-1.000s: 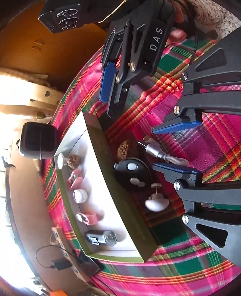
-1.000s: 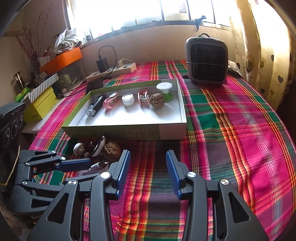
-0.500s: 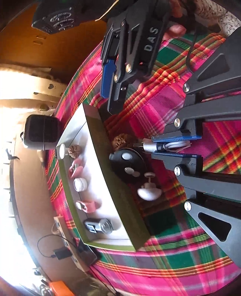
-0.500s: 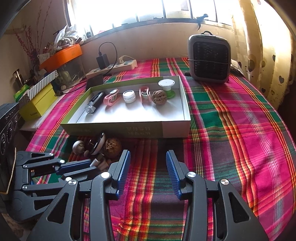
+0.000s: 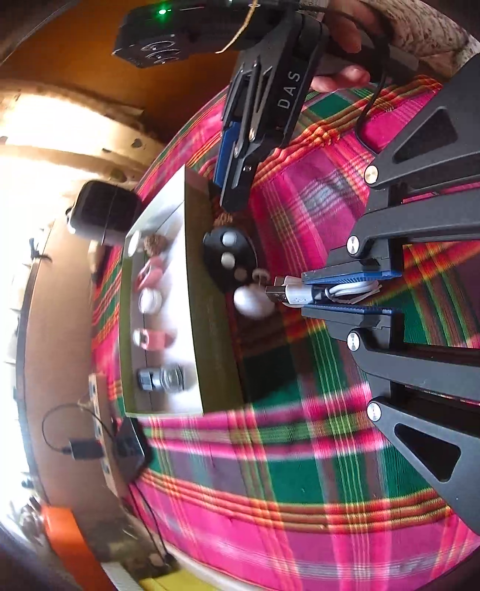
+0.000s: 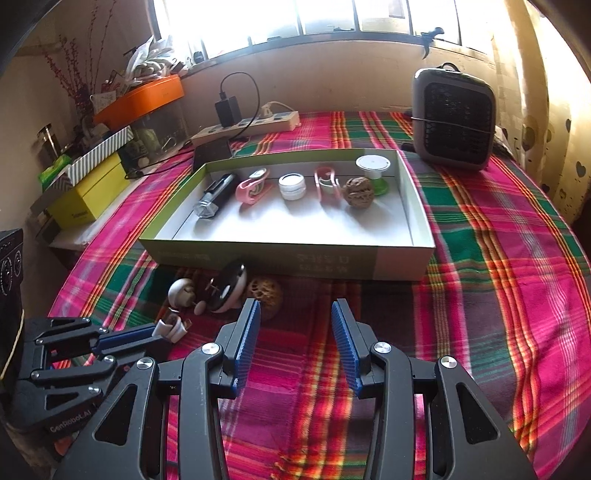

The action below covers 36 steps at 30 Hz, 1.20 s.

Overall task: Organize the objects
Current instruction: 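Close the left tool on the white cable plug while the right tool grasps the walnut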

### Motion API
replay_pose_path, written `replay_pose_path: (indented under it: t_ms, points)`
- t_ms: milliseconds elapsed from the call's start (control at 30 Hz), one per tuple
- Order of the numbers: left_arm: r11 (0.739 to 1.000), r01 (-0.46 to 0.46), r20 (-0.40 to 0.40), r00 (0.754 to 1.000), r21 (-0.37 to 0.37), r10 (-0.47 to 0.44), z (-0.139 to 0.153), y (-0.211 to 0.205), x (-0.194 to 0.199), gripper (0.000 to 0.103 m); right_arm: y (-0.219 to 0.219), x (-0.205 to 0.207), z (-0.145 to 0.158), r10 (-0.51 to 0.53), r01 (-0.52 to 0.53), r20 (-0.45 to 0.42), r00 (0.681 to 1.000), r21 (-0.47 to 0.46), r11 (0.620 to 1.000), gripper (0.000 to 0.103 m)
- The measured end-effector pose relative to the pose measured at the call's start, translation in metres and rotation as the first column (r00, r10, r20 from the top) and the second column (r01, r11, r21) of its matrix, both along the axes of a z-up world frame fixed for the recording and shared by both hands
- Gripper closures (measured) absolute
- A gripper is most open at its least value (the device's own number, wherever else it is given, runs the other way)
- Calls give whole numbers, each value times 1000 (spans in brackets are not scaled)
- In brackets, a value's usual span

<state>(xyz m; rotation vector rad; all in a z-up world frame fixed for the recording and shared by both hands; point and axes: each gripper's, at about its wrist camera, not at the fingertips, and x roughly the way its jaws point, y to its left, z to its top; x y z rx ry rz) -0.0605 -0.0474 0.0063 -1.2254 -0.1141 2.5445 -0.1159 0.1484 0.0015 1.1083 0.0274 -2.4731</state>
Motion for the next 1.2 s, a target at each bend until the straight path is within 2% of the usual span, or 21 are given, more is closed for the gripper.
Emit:
replay_pose_path:
  t_ms: [400,567,900,1033,1200]
  points:
    - [998,-13,13,1000,61,12,-2,-11,-5,93,-21,-9,-6,44,-45,22,999,29,999,61]
    - [998,-12,14,1000,65,11,-2,-11,-5,93,-24,-16,-10,39,-41,52,998,44,998,61]
    - [998,8,14,1000,64,-9,-3,-10,-6,92,-25,-17,-10,33,-35,49,998,50,998,61]
    - [998,17,11,1000,53,-17,-2,-7,-6,92,-23,-17,-11,11,-14,44,999,67,998,71]
    - [999,20,5,1000,41,-21,-1,-6,-6,89,-22,-14,-11,21,-25,41,999,76,997,71]
